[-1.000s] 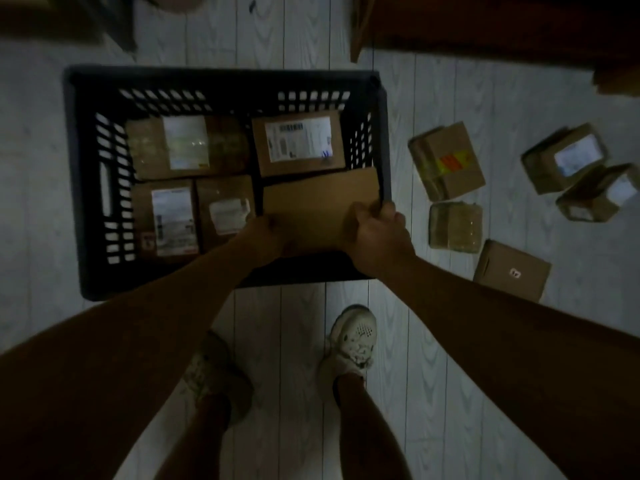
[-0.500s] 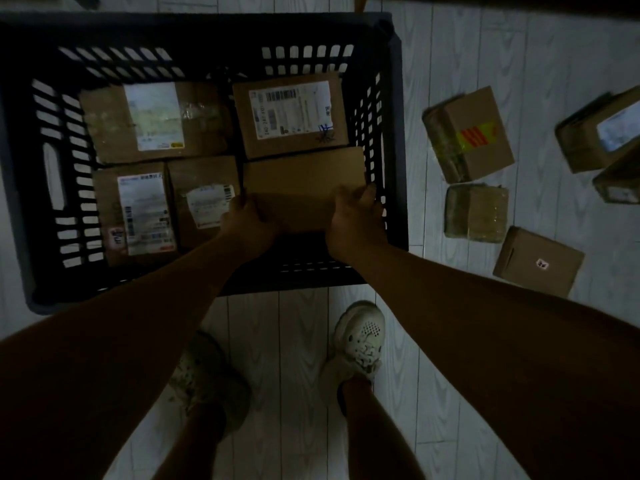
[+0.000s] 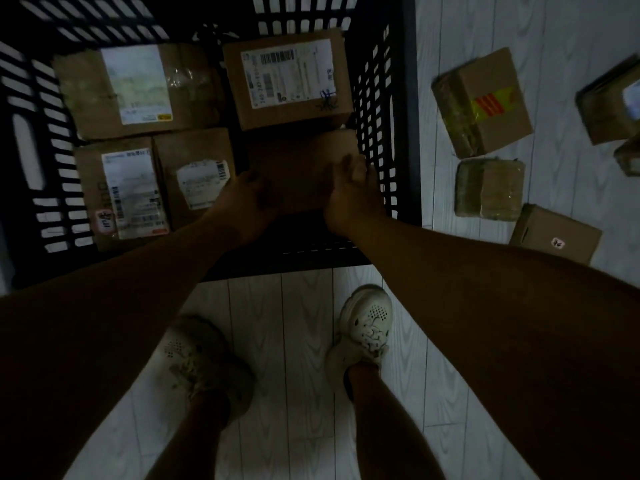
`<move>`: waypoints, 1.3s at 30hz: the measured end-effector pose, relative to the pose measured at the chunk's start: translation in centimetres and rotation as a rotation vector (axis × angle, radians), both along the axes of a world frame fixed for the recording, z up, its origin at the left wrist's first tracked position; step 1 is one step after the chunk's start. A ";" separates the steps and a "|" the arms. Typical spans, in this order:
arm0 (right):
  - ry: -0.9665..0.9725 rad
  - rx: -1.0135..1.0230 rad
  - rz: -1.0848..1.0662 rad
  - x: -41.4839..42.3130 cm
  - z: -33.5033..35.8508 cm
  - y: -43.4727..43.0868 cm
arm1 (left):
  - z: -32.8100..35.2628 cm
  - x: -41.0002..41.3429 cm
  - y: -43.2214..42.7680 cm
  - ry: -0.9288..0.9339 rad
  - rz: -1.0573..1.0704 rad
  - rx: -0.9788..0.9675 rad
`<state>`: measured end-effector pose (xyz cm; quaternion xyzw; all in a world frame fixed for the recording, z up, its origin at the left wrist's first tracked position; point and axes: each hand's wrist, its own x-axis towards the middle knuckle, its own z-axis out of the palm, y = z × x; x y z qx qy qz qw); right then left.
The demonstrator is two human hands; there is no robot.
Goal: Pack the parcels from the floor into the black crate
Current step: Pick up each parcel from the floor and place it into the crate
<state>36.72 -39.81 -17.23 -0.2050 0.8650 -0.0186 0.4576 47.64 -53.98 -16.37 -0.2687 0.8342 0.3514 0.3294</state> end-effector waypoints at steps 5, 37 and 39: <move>0.029 -0.117 0.031 0.2 4.9 1.3 | 5.3 1.3 -0.5 -0.088 0.025 -0.058; 0.412 -0.088 -0.132 0.7 65.8 33.4 | 62.9 1.6 21.9 0.326 0.002 -0.072; 0.451 -0.087 -0.190 0.3 67.2 36.7 | 64.4 0.4 25.1 0.374 -0.025 -0.076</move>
